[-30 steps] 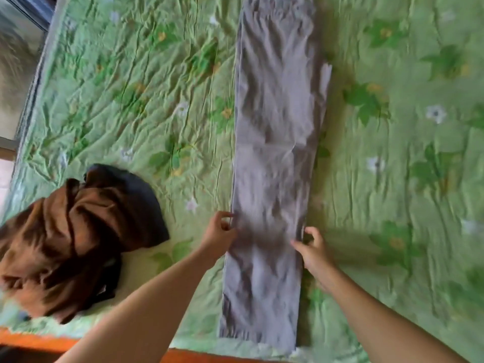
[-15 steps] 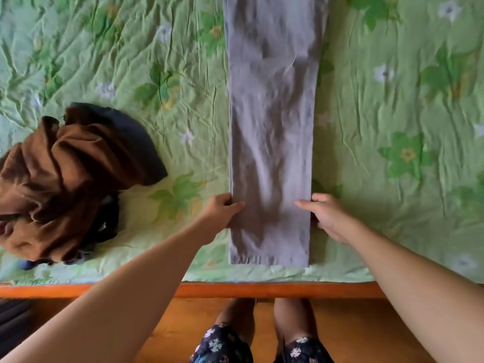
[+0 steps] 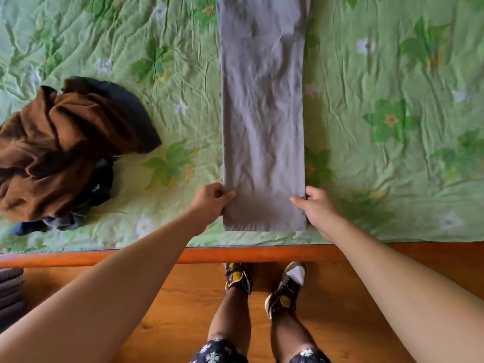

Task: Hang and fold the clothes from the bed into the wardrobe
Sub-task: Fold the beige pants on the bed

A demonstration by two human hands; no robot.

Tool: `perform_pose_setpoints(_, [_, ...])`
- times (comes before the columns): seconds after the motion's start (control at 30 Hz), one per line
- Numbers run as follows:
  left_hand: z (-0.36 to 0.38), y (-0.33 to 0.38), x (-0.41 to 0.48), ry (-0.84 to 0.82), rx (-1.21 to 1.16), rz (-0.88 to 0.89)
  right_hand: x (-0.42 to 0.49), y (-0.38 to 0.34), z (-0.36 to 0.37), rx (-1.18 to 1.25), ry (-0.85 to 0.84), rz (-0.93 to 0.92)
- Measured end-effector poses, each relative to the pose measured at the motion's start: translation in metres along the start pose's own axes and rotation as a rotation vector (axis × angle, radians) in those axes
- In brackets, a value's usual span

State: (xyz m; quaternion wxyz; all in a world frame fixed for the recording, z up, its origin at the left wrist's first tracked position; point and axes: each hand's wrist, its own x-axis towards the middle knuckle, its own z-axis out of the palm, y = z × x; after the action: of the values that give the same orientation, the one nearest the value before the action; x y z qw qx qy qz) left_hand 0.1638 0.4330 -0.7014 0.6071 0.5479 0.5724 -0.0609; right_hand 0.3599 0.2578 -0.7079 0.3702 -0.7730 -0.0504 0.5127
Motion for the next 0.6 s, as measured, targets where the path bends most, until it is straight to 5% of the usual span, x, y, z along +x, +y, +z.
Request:
perform_pose_setpoints(0.23, [0.031,-0.026,-0.036,0.008,0.153,-0.005,-0.035,0.033,-0.015,-0.037,-0.083,0.01])
perform_pose_setpoints(0.43, [0.058,-0.047,-0.076,0.019,0.569,-0.046,-0.069,0.067,-0.031,-0.373,-0.237,0.078])
perform_pose_setpoints(0.6, [0.058,-0.026,-0.073,0.299,0.865,0.227,-0.06,0.047,-0.032,-1.023,0.173,-0.432])
